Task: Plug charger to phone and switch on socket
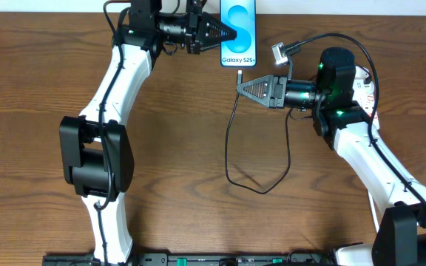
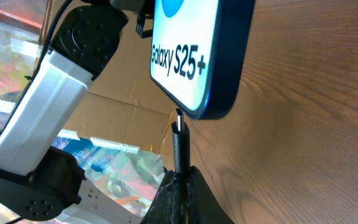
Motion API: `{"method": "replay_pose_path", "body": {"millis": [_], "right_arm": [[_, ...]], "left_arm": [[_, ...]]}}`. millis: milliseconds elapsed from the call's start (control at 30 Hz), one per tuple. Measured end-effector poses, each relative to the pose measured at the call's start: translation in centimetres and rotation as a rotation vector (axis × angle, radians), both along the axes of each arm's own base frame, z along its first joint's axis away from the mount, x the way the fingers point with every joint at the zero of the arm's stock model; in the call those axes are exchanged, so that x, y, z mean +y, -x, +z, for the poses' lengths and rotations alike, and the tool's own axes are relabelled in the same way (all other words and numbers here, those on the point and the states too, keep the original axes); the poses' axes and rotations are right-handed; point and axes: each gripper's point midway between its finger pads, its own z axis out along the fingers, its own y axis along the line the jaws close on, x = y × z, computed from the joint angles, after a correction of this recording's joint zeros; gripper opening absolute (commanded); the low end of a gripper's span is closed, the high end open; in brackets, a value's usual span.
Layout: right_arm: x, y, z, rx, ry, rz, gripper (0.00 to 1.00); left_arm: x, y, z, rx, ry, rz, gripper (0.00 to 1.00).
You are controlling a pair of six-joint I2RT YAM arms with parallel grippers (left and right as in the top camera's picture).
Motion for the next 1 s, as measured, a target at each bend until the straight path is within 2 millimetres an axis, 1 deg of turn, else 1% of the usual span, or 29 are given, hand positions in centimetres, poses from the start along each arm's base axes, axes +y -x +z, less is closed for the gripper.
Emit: {"method": "replay_pose_path", "body": {"millis": [133, 367, 600, 767, 1000], "right_arm": [[0.01, -0.02, 0.07, -0.004, -0.001, 0.000, 0.01], [0.07, -0.27, 0.91, -0.032, -0.021, -0.003, 0.01], [0.06, -0.23, 0.79, -0.010, -0.022, -0.004, 0.01], [0.03, -0.08, 0.24, 0.031, -0.014, -0.006, 0.01], [0.02, -0.09, 0.25, 0.031, -0.014, -0.006, 0.01]], "left_arm": [[-0.17, 0.10, 0.00, 0.000, 0.000, -0.004, 0.07], [-0.23, 0.13, 0.00, 0.000, 0.000, -0.005, 0.07], [-0.23, 0.13, 0.00, 0.000, 0.000, -0.005, 0.07], [-0.23, 0.13, 0.00, 0.007, -0.001, -0.005, 0.07], [-0.23, 0.13, 0.00, 0.010, -0.001, -0.005, 0.07]]}}
